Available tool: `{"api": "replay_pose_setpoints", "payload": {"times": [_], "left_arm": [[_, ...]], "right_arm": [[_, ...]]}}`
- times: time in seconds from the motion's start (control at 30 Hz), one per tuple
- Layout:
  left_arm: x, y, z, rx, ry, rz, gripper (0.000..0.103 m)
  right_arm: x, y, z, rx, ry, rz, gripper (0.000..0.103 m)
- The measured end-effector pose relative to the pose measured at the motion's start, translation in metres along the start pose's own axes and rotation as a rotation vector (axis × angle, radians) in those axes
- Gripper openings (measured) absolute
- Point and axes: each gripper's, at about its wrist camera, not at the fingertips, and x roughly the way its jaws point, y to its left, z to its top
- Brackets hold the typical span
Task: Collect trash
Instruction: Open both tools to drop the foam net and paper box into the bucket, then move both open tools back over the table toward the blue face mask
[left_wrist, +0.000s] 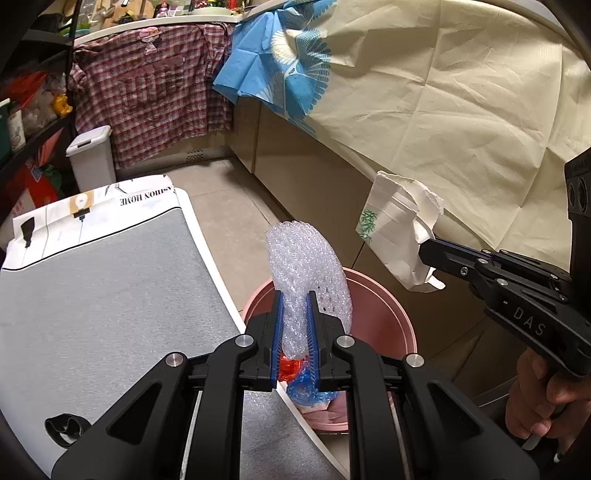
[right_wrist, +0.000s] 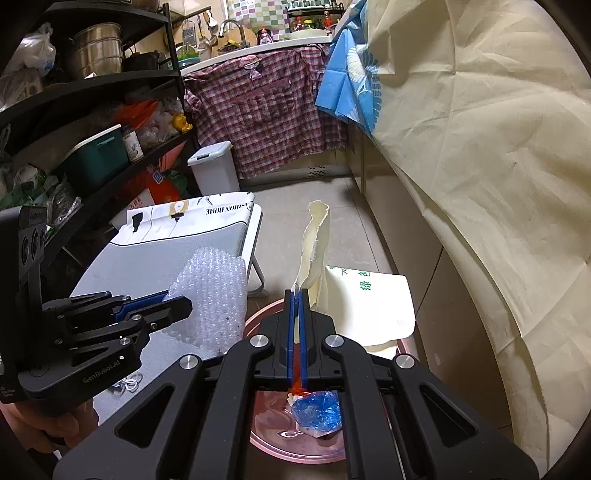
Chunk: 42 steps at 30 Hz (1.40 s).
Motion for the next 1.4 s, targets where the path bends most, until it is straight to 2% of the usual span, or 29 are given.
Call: {"api": "replay_pose_setpoints", "payload": {"times": [0.1, 0.17, 0.2, 0.23, 0.27, 0.33, 0.37, 0.6, 0.93, 1.23, 1.4], "left_arm": [[0.004, -0.004, -0.001, 0.011, 0.011, -0.008, 0.012], [0.008, -0.008, -0.002, 0.022, 0.031, -0.031, 0.013], [0.009, -0.009, -0.003, 0.025, 0.037, -0.032, 0.018], [0.010, -0.010, -0.003, 0.026, 0.043, -0.037, 0.023], [0.011, -0.010, -0.002, 0.024, 0.043, -0.039, 0.033], [0.009, -0.009, -0.003, 0.025, 0.038, -0.045, 0.035], [0.008, -0.008, -0.003, 0.025, 0.038, -0.045, 0.035], [-0.003, 0.006, -0.006, 0.001, 0.020, -0.029, 0.035], [-0.036, 0.046, -0.006, -0.053, -0.036, 0.017, 0.035], [-0.074, 0.103, -0.022, -0.116, -0.062, 0.087, 0.033], [-0.095, 0.138, -0.034, -0.148, -0.069, 0.127, 0.028]], "right_arm": [[0.003, 0.000, -0.001, -0.002, 0.008, -0.008, 0.003], [0.005, -0.001, -0.001, -0.001, 0.014, -0.029, 0.007], [0.007, -0.002, -0.001, 0.002, 0.023, -0.037, 0.007], [0.009, -0.003, -0.002, 0.007, 0.034, -0.040, 0.013], [0.010, -0.004, -0.002, 0.011, 0.039, -0.040, 0.018], [0.011, -0.005, -0.003, 0.012, 0.038, -0.050, 0.035], [0.010, -0.006, -0.003, 0.012, 0.033, -0.056, 0.036], [0.008, -0.008, -0.001, 0.033, 0.018, -0.050, 0.037], [0.006, 0.021, -0.002, -0.030, -0.008, -0.001, 0.037], [0.001, 0.062, 0.000, -0.087, -0.053, 0.093, 0.036], [0.004, 0.098, -0.006, -0.143, -0.049, 0.182, 0.034]]}}
